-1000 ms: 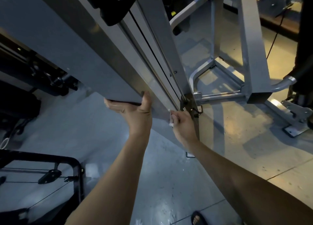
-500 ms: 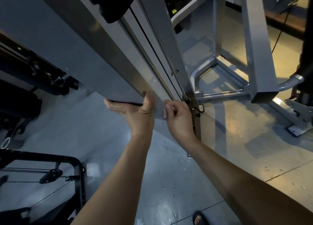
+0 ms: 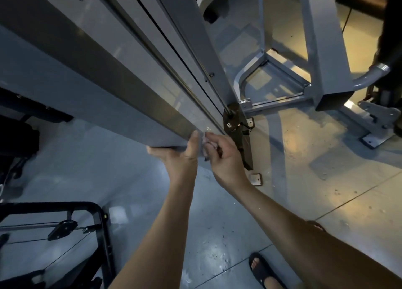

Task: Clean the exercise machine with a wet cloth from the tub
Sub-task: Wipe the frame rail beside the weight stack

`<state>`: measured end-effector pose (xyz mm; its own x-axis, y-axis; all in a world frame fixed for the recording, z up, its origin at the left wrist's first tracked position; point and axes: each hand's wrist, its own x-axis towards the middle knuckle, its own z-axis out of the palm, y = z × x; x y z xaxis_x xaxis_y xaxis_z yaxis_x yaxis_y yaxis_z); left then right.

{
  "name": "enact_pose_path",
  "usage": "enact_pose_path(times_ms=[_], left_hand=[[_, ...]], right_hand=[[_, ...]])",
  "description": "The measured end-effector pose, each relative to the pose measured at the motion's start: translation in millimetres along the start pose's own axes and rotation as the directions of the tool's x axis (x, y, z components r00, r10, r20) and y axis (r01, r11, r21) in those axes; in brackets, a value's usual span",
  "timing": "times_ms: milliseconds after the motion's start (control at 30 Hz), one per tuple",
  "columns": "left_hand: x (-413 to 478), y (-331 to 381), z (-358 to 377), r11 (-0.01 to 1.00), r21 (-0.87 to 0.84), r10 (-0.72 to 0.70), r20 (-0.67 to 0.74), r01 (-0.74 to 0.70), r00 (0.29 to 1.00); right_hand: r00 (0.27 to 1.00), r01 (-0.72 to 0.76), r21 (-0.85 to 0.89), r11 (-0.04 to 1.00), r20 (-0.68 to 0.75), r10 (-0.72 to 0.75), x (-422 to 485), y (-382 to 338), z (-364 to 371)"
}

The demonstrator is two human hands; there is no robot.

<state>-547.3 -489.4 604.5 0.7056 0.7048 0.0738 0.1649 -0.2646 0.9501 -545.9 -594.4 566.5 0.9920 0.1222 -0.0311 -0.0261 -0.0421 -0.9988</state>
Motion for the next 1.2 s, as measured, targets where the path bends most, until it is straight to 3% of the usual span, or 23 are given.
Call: enact_pose_path(times_ms=[100, 200, 267, 433, 600, 700, 767, 900, 967, 1067, 1100, 1200], left_hand=[[2, -5, 15, 0.999, -0.028, 0.043, -0.088, -0.046, 0.995], [-1, -6, 19, 0.992, -0.047, 0.109, -0.125, -0.115, 0.986], [-2, -8, 20, 0.992, -0.063, 0.104, -0.136, -0.113, 0.985], [-1, -11, 22, 0.981, -0.127, 0.129, -0.146, -0.148, 0.981], [1, -17, 22, 0.983, -0.105, 0.133, -0.155, -0.150, 0.979], [4, -19, 23, 0.977, -0.114, 0.160, -0.169, -0.180, 0.973], [5, -21, 24, 0.979, -0.105, 0.156, -0.165, -0.174, 0.974], [2, -18, 23, 0.976, -0.133, 0.152, -0.156, -0.173, 0.976], [3, -17, 24, 0.972, -0.150, 0.159, -0.154, -0.182, 0.975], [3, -14, 25, 0.971, -0.133, 0.178, -0.160, -0.200, 0.971], [2, -13, 25, 0.971, -0.126, 0.181, -0.162, -0.202, 0.970], [0, -13, 25, 0.977, -0.114, 0.160, -0.155, -0.179, 0.975]], right_hand=[[0.997, 0.058, -0.073, 0.996, -0.041, -0.061, 0, 35, 4], [0.985, -0.167, -0.110, 0.980, -0.068, 0.160, 10, 79, 9], [0.977, -0.206, -0.135, 0.969, -0.081, 0.197, 14, 77, 8], [0.992, 0.006, -0.060, 0.998, -0.126, -0.013, 3, 57, 12], [0.972, -0.144, -0.041, 0.989, -0.192, 0.134, 17, 73, 13], [0.992, 0.000, 0.070, 0.998, -0.128, 0.009, 10, 44, 13], [0.994, 0.055, 0.020, 0.998, -0.092, -0.053, 10, 52, 14], [0.987, -0.160, -0.132, 0.978, -0.055, 0.154, 25, 82, 10], [0.995, -0.099, -0.104, 0.990, -0.033, 0.096, 25, 71, 10], [0.992, 0.122, 0.038, 0.992, -0.026, -0.121, 16, 51, 15], [0.992, 0.122, 0.051, 0.991, -0.018, -0.121, 16, 58, 17], [0.986, -0.150, -0.171, 0.974, 0.042, 0.159, 30, 87, 13]])
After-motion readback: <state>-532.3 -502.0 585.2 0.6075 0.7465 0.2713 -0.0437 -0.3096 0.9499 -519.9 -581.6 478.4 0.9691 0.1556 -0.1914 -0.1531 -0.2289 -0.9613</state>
